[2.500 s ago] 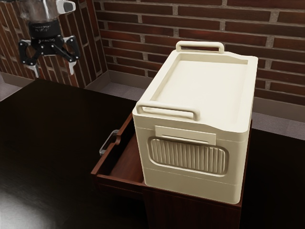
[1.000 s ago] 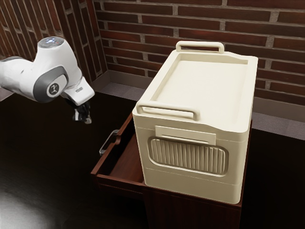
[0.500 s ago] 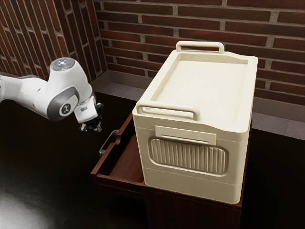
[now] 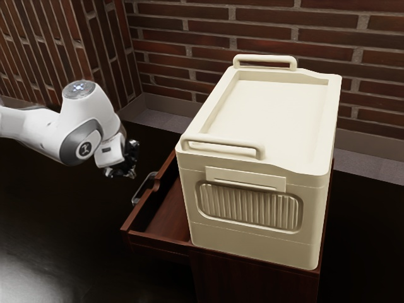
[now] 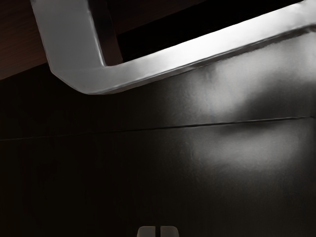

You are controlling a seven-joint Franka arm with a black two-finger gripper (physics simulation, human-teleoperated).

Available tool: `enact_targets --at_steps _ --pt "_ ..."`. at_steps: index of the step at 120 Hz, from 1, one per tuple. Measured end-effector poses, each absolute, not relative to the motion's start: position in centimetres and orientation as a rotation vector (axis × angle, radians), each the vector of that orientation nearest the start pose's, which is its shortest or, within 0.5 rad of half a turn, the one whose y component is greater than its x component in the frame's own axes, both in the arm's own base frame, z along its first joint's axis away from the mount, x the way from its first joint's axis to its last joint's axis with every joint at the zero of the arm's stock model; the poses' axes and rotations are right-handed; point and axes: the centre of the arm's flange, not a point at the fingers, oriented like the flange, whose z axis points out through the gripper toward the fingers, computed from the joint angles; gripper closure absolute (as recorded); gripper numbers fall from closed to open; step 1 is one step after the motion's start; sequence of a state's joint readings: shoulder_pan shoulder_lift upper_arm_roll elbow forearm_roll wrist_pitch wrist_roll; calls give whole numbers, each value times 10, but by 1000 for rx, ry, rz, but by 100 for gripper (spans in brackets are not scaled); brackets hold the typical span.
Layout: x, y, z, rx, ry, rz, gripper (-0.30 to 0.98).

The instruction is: Push the drawer handle with one arm to close the drawer

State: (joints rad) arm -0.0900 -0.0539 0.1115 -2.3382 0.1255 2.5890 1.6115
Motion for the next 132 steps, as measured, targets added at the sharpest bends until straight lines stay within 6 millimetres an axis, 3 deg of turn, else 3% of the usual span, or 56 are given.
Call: enact_targets --at_steps 17,39,69,132 --pt "521 -25 388 -1825 2216 -243 78" --pt "517 -35 384 -1805 2251 -253 78" --pt "515 -68 384 -1737 2316 -279 78" --pt "517 -98 380 -1668 2356 -311 79"
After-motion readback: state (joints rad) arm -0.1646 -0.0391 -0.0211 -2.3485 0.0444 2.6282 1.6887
